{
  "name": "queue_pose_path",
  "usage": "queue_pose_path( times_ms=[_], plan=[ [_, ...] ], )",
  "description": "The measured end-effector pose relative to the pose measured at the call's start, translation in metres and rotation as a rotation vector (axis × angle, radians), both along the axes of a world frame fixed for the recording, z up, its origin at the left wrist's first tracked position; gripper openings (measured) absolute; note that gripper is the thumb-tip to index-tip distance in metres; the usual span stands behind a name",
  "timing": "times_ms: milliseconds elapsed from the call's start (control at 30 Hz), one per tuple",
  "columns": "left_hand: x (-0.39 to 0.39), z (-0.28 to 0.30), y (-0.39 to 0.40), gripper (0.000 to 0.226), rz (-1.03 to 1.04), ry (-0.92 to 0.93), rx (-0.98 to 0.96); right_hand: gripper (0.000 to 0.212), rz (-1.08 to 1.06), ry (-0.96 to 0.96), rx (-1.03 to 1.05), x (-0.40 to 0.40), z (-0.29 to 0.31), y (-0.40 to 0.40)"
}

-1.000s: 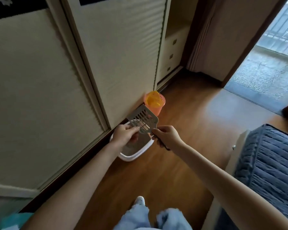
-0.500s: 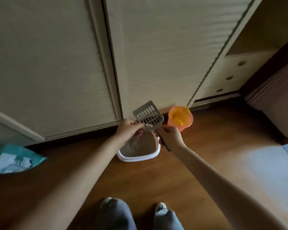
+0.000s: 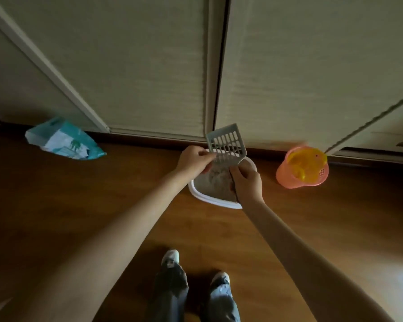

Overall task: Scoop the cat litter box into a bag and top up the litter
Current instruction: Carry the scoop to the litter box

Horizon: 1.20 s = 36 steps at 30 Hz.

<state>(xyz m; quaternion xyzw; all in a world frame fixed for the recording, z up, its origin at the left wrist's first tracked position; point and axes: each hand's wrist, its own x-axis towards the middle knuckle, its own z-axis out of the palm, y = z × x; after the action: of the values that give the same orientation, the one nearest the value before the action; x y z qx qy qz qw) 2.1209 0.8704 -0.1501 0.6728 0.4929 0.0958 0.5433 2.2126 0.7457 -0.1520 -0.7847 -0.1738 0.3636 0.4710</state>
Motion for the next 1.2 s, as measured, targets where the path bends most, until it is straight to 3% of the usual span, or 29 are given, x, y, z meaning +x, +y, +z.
queue_pose_path(
  times_ms=[367,833,1000,1200],
  plan=[
    [-0.055,-0.242,0.093,0.027,-0.156,0.222,0.222,0.031,-0.026,0.242,0.029,-0.062,-0.242,0.088],
    [-0.132,-0.574,0.191,0.02,-0.175,0.389,0.292,0.029,0.071,0.315,-0.024,-0.137,-0.589,0.186],
    [-0.154,-0.653,0.207,0.019,-0.143,0.443,0.249,0.031,0.144,0.232,-0.112,-0.16,-0.666,0.203],
    [-0.167,-0.739,0.218,0.018,-0.114,0.532,0.286,0.016,0.106,0.179,-0.162,-0.168,-0.747,0.224]
  ],
)
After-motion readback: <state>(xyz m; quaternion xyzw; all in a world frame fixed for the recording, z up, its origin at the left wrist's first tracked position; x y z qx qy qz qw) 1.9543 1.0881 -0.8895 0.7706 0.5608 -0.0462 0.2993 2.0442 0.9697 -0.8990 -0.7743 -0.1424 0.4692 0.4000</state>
